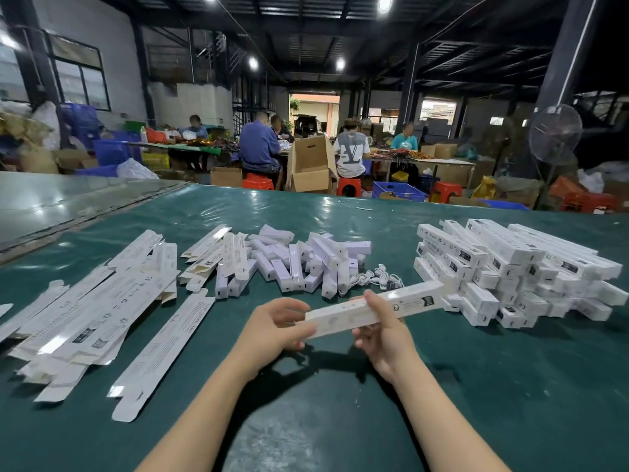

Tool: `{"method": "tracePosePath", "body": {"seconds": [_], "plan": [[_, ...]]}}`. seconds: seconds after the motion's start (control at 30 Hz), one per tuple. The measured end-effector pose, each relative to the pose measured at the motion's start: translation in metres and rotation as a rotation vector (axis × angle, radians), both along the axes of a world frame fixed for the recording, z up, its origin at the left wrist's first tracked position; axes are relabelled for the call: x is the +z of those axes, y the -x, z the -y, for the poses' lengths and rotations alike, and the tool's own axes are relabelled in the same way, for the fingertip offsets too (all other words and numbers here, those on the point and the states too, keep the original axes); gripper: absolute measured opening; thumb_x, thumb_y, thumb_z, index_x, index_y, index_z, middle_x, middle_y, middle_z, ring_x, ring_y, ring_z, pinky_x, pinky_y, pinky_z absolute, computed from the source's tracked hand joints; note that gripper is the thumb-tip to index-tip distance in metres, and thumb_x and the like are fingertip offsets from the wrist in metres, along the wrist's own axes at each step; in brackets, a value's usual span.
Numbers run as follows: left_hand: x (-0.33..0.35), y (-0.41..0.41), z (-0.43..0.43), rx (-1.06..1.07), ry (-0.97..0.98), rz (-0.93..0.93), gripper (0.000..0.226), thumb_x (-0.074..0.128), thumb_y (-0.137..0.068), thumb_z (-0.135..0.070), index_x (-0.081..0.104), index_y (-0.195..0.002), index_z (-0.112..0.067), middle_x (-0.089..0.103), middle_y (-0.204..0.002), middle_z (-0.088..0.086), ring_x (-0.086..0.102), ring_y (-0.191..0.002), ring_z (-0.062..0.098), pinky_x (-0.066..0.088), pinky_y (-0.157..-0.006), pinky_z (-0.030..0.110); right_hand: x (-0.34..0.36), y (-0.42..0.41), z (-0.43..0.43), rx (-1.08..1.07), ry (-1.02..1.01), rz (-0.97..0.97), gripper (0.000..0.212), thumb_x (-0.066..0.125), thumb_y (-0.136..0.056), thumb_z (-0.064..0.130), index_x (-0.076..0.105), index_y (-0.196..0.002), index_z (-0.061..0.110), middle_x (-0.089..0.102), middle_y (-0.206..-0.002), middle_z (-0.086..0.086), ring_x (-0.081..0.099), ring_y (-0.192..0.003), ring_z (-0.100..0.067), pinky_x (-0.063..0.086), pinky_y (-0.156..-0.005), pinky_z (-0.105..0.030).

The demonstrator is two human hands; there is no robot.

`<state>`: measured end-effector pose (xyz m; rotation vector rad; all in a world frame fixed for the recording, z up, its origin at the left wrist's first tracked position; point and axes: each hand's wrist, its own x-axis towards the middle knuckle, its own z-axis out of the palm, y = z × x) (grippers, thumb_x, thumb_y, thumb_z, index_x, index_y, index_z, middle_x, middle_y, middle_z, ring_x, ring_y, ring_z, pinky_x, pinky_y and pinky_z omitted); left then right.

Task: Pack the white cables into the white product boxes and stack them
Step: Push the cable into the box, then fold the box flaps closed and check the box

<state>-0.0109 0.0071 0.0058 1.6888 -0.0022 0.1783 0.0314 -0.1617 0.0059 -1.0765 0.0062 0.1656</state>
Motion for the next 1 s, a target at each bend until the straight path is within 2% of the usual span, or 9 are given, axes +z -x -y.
{"method": "tracePosePath", "body": {"seconds": [0.13, 0.27, 0.33, 0.4, 0.43, 0.53, 0.77, 0.87, 1.0], "plan": [[0.001, -0.004, 0.008, 0.007, 0.308, -0.002, 0.014, 0.064, -0.080, 0.003, 0.069, -0.076, -0.009, 0.067, -0.074, 0.003, 0.064, -0.065, 0.009, 0.055, -0.058, 0.021, 0.001, -0.005, 0.005, -0.027, -0.155, -0.099, 0.016, 0.062, -0.079, 0.026, 0.059, -0.079, 0.011, 0.059, -0.048, 0.000, 0.048, -0.032, -0.008, 0.040, -0.034, -0.015], [0.002, -0.006, 0.026, -0.048, 0.571, -0.028, 0.009, 0.055, -0.084, -0.003, 0.063, -0.082, -0.006, 0.067, -0.073, 0.003, 0.065, -0.065, 0.011, 0.055, -0.058, 0.022, 0.001, -0.008, 0.006, 0.026, -0.241, -0.098, 0.016, 0.058, -0.082, 0.027, 0.058, -0.076, 0.012, 0.061, -0.049, 0.001, 0.048, -0.031, -0.007, 0.041, -0.034, -0.014], [0.004, -0.008, 0.027, -0.083, 0.702, -0.040, 0.011, 0.052, -0.086, -0.009, 0.061, -0.089, -0.005, 0.066, -0.080, 0.007, 0.065, -0.070, 0.015, 0.056, -0.061, 0.024, 0.001, -0.007, 0.006, 0.109, -0.264, -0.053, 0.017, 0.067, -0.069, 0.025, 0.060, -0.077, 0.012, 0.062, -0.051, 0.001, 0.051, -0.034, -0.007, 0.043, -0.035, -0.016], [0.005, -0.009, 0.025, -0.068, 0.799, -0.052, 0.017, 0.047, -0.090, -0.013, 0.062, -0.086, -0.005, 0.068, -0.082, 0.007, 0.066, -0.073, 0.016, 0.055, -0.064, 0.025, 0.000, -0.006, 0.005, 0.222, -0.267, 0.015, 0.031, 0.078, -0.050, 0.018, 0.062, -0.076, 0.013, 0.063, -0.056, -0.001, 0.056, -0.041, -0.009, 0.048, -0.041, -0.018], [0.005, -0.009, 0.024, -0.032, 0.817, -0.043, 0.018, 0.047, -0.091, -0.012, 0.062, -0.084, -0.005, 0.068, -0.079, 0.006, 0.065, -0.075, 0.017, 0.055, -0.065, 0.025, -0.001, -0.005, 0.005, 0.275, -0.257, 0.035, 0.035, 0.079, -0.047, 0.016, 0.061, -0.077, 0.013, 0.063, -0.059, -0.002, 0.058, -0.046, -0.011, 0.050, -0.045, -0.020], [0.004, -0.010, 0.020, 0.094, 0.741, 0.005, 0.010, 0.051, -0.086, 0.003, 0.060, -0.083, -0.002, 0.069, -0.071, 0.008, 0.064, -0.071, 0.018, 0.056, -0.062, 0.021, -0.004, -0.006, 0.005, 0.364, -0.229, 0.070, 0.031, 0.061, -0.062, -0.003, 0.055, -0.086, 0.015, 0.064, -0.065, -0.001, 0.058, -0.051, -0.010, 0.053, -0.052, -0.024], [-0.001, -0.012, 0.023, 0.091, 0.655, 0.075, 0.008, 0.053, -0.088, -0.003, 0.060, -0.085, -0.005, 0.071, -0.071, 0.005, 0.068, -0.067, 0.011, 0.057, -0.068, 0.021, 0.000, -0.003, 0.005, 0.247, -0.178, 0.068, 0.024, 0.059, -0.067, 0.013, 0.061, -0.091, 0.016, 0.069, -0.066, 0.000, 0.060, -0.043, -0.008, 0.045, -0.036, -0.015], [-0.002, -0.012, 0.024, 0.075, 0.641, 0.081, 0.013, 0.051, -0.090, -0.003, 0.062, -0.083, -0.007, 0.071, -0.072, 0.004, 0.067, -0.072, 0.013, 0.057, -0.069, 0.021, 0.001, -0.002, 0.005, 0.230, -0.162, 0.063, 0.027, 0.060, -0.066, 0.010, 0.063, -0.092, 0.014, 0.070, -0.066, 0.000, 0.059, -0.041, -0.006, 0.043, -0.035, -0.013], [0.001, -0.012, 0.022, 0.092, 0.587, 0.087, 0.015, 0.052, -0.090, -0.002, 0.063, -0.084, -0.010, 0.070, -0.077, 0.002, 0.065, -0.077, 0.010, 0.054, -0.059, 0.019, 0.001, 0.000, 0.005, 0.244, -0.184, 0.009, 0.031, 0.060, -0.065, 0.003, 0.063, -0.093, 0.015, 0.067, -0.060, 0.002, 0.056, -0.039, -0.004, 0.041, -0.034, -0.011]]}}
